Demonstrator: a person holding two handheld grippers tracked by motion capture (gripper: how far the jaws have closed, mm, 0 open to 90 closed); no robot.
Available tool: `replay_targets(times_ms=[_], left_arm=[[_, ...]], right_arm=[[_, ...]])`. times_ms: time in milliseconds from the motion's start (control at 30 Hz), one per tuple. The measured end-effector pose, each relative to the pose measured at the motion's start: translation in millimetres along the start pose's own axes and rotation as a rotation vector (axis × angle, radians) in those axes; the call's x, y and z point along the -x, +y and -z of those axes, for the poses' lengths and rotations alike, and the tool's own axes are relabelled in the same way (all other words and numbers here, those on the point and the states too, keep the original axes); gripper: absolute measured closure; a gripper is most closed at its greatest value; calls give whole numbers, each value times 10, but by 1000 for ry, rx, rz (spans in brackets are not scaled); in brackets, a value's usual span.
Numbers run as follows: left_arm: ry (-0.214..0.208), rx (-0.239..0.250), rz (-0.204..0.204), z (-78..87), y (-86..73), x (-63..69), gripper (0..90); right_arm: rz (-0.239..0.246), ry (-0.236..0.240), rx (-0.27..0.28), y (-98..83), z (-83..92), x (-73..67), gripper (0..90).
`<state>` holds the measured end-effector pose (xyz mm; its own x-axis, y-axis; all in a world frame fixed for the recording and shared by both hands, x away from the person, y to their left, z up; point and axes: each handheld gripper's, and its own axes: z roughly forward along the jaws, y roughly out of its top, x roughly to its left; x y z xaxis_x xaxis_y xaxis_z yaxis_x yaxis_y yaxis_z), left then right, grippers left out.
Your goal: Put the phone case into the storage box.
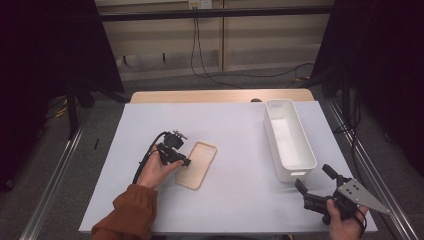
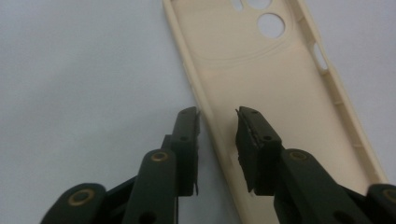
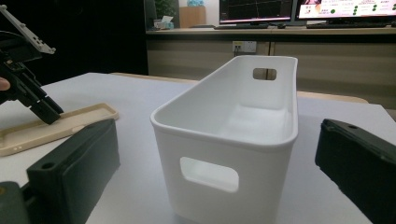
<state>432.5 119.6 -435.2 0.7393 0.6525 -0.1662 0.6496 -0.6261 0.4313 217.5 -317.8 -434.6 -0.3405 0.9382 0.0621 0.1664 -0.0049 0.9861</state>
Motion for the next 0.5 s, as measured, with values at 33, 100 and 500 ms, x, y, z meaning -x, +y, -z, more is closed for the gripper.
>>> replay_targets(times_ms=[33, 100, 500], left_arm=[[-1, 2, 5, -1, -1, -3, 715], [-6, 3, 11, -2, -2, -11, 718], [-13, 9, 37, 1, -6, -42, 795]], right_arm=[[0, 0, 0, 0, 0, 0, 0], [-1, 0, 0, 0, -1, 0, 0], [1, 2, -2, -3, -6, -5, 0]])
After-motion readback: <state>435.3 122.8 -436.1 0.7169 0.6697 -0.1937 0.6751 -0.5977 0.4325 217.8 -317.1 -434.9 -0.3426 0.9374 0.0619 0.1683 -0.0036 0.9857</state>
